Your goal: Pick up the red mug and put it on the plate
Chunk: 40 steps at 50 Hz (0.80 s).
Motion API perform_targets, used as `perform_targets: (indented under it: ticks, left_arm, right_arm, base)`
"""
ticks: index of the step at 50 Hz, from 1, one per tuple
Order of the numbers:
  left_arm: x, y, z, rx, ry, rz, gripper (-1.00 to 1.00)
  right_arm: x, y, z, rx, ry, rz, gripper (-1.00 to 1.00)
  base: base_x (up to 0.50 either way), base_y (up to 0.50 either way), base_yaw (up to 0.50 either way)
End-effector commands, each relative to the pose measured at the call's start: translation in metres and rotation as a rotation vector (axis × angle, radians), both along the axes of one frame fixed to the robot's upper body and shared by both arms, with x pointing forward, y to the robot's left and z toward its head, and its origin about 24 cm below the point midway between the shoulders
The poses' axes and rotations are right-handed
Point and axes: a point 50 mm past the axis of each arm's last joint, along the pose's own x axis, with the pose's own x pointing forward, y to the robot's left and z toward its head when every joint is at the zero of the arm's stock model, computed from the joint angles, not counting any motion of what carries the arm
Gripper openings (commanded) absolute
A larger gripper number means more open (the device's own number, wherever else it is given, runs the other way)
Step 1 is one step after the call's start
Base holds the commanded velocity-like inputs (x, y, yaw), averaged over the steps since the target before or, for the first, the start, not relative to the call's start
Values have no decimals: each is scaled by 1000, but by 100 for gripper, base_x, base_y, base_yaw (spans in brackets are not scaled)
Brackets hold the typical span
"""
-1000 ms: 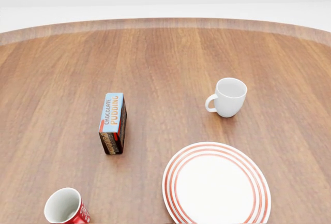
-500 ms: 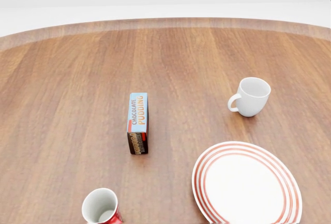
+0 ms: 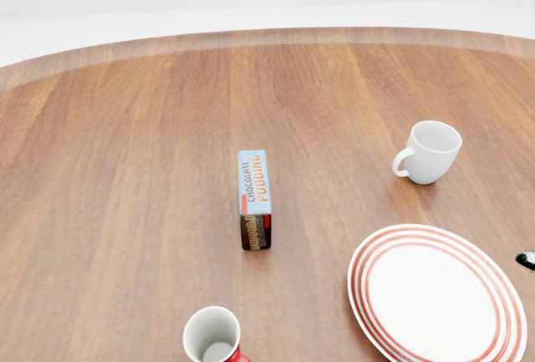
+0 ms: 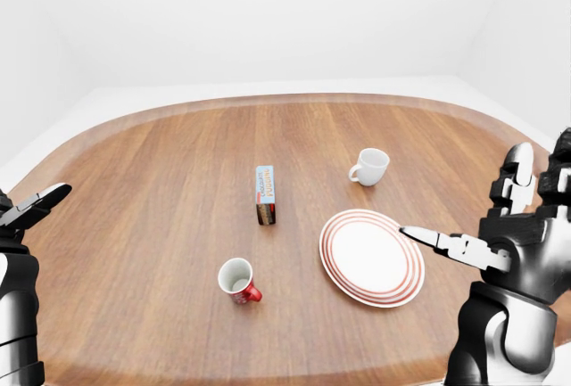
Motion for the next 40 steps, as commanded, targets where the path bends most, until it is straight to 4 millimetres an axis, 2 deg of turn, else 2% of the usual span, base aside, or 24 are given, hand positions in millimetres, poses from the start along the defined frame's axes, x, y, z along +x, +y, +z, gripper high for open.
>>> perform_targets:
  ticks: [1,4,7,10,14,18,24,30,33,40]
  left_arm:
    - [0,0,0,2,2,-2,100]
    - [1,-1,-1,2,4,-4,100]
    - [1,-1,-1,1,4,-4,100]
    - [0,-1,0,3,1,-5,100]
    - [0,-2,0,3,0,-4,100]
    - [0,-2,0,3,0,-4,100]
    - [1,-3,0,2,1,-5,100]
    - [0,-3,1,6,-6,-3,100]
    - [0,-3,1,4,-8,-2,100]
    - [0,-4,0,3,-2,-6,100]
  right_arm:
    - [41,55,3,-81,18,207,100]
    - [57,80,1,-102,32,285,100]
    - [79,120,-8,-133,84,409,100]
    - [89,137,-16,-140,124,466,100]
    - [108,170,-28,-149,193,565,100]
    - [113,193,-29,-193,209,631,100]
    - [107,222,-32,-202,215,732,100]
    - [96,239,-30,-176,192,824,100]
    - [91,253,-42,-204,243,854,100]
    - [90,262,-69,-209,363,873,100]
  base:
    - [0,0,0]
    - [0,0,0]
    - [0,0,0]
    - [0,0,0]
    - [0,0,0]
    - [0,0,0]
    - [0,0,0]
    - [0,0,0]
    - [0,0,0]
    - [0,0,0]
